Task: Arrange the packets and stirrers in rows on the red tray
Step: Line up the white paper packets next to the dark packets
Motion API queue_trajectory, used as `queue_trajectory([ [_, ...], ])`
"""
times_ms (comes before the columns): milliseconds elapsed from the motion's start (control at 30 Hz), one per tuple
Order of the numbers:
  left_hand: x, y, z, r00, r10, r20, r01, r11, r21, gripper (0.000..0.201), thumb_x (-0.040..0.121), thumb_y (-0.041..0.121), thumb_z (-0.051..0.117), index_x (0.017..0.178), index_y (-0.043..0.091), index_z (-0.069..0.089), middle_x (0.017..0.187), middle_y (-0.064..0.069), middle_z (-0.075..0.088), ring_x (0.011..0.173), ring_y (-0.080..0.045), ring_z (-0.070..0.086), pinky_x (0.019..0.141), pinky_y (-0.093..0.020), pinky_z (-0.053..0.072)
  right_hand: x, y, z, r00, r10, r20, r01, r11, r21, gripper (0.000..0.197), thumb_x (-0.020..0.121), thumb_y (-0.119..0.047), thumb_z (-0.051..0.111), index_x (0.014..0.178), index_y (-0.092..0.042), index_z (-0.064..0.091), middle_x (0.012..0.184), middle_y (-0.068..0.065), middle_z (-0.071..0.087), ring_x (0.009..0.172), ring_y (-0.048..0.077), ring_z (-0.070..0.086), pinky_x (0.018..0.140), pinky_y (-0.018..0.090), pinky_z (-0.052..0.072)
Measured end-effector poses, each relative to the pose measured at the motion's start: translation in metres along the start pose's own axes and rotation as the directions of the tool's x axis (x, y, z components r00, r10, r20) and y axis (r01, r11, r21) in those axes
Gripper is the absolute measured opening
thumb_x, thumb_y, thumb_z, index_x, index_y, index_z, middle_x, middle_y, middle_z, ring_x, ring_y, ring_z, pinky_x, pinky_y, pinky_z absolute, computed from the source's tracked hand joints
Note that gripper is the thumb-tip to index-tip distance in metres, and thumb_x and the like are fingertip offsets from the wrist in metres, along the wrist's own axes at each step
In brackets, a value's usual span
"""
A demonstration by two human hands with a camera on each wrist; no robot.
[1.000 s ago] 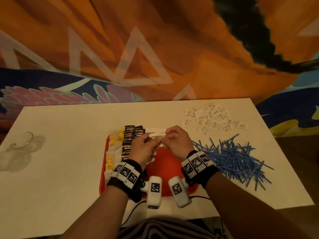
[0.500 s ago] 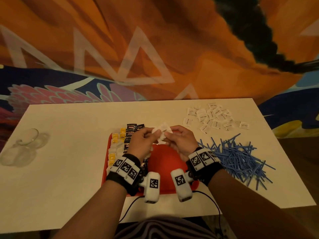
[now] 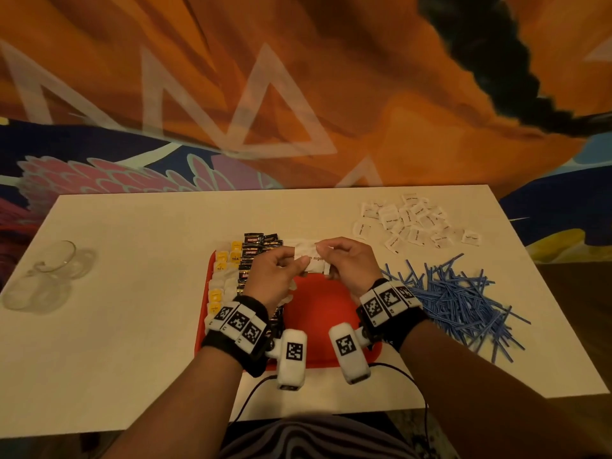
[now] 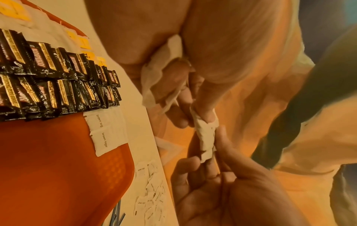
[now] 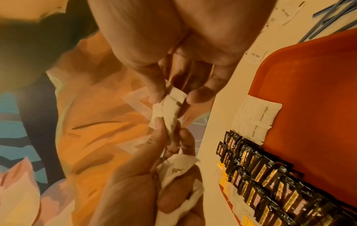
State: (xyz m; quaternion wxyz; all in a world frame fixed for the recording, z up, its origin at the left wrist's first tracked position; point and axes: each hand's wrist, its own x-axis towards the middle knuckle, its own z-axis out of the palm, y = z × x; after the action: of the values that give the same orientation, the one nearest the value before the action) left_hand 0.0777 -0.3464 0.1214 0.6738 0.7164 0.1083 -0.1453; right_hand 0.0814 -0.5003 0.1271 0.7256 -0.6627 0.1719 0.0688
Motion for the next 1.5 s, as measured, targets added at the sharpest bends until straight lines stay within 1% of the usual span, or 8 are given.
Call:
queue_trajectory([
  [200,0.002,-0.002,0.000,0.999,0.030,-0.036,-0.030,1.000,-0.004,0.014,0.091,0.016,0.071,0.104,0.012,0.070,0.086,-0.003,0.065,0.059,-0.007,0.059,0.040,-0.017,0.037,0.002,0.010,-0.006,0.994,0.021,0.106,-0.010,0.994,-0.108,0.014,0.081,-0.008,0.077,0.092,-0.012,0.070,0.081,0.010,0.072,0.066,0.015,0.068,0.055,0.022,0.055],
  [333,0.005,-0.007,0.000,0.994,-0.011,-0.105,0.006,0.999,-0.043,0.013,0.091,0.025,0.070,0.089,0.013,0.072,0.076,0.005,0.064,0.059,-0.003,0.056,0.047,-0.018,0.040,0.008,0.020,-0.009,0.991,0.010,0.131,0.018,0.978,-0.209,0.025,0.078,-0.008,0.079,0.100,0.002,0.069,0.084,0.015,0.073,0.065,0.012,0.070,0.053,0.018,0.051],
  [533,0.015,-0.017,0.003,0.979,-0.072,-0.189,0.064,0.997,-0.050,0.030,0.093,0.034,0.068,0.068,0.020,0.062,0.055,0.011,0.052,0.039,-0.001,0.046,0.050,-0.023,0.039,0.022,0.043,-0.009,0.994,0.076,0.074,-0.056,0.968,-0.244,0.040,0.074,-0.018,0.084,0.107,-0.002,0.066,0.093,0.014,0.073,0.068,0.015,0.070,0.056,0.018,0.052],
  [833,0.025,-0.046,-0.014,0.927,-0.298,-0.227,0.286,0.954,-0.083,0.017,0.097,0.030,0.063,0.085,0.018,0.066,0.069,0.004,0.064,0.059,-0.009,0.057,0.045,-0.023,0.038,0.060,0.084,-0.025,0.980,0.198,0.026,-0.158,0.851,-0.501,0.024,0.085,-0.025,0.074,0.105,-0.013,0.067,0.088,-0.004,0.069,0.058,0.004,0.062,0.047,0.008,0.042],
  [967,0.025,-0.059,-0.030,0.908,-0.362,-0.208,0.344,0.931,-0.120,0.015,0.097,0.031,0.063,0.090,0.018,0.065,0.070,0.003,0.063,0.056,-0.011,0.055,0.043,-0.022,0.035,0.088,0.104,-0.024,0.970,0.241,-0.025,-0.207,0.768,-0.606,0.032,0.085,-0.032,0.073,0.109,-0.013,0.069,0.096,-0.002,0.073,0.076,0.009,0.066,0.063,0.018,0.050],
  [1200,0.026,-0.072,-0.053,0.868,-0.435,-0.240,0.394,0.897,-0.200,0.014,0.098,0.029,0.060,0.091,0.017,0.065,0.069,0.003,0.061,0.052,-0.010,0.051,0.040,-0.019,0.032,0.123,0.119,0.006,0.963,0.259,-0.074,-0.234,0.667,-0.707,0.038,0.088,-0.036,0.069,0.118,-0.013,0.065,0.122,0.002,0.065,0.112,0.019,0.058,0.082,0.023,0.041],
  [1400,0.023,-0.078,-0.069,0.860,-0.431,-0.273,0.385,0.900,-0.207,0.017,0.098,0.030,0.059,0.088,0.017,0.065,0.067,0.003,0.062,0.056,-0.012,0.054,0.045,-0.022,0.034,0.139,0.132,0.029,0.972,0.230,-0.047,-0.181,0.603,-0.777,0.026,0.087,-0.034,0.070,0.098,-0.011,0.067,0.098,0.002,0.067,0.087,0.014,0.058,0.074,0.024,0.044],
  [1500,0.023,-0.079,-0.073,0.854,-0.443,-0.272,0.394,0.893,-0.217,0.018,0.099,0.031,0.059,0.086,0.018,0.063,0.065,0.003,0.061,0.051,-0.010,0.052,0.045,-0.022,0.035,0.139,0.137,0.032,0.973,0.195,-0.122,-0.220,0.632,-0.743,0.022,0.084,-0.031,0.075,0.091,-0.013,0.064,0.084,-0.004,0.060,0.070,0.008,0.053,0.056,0.021,0.042],
])
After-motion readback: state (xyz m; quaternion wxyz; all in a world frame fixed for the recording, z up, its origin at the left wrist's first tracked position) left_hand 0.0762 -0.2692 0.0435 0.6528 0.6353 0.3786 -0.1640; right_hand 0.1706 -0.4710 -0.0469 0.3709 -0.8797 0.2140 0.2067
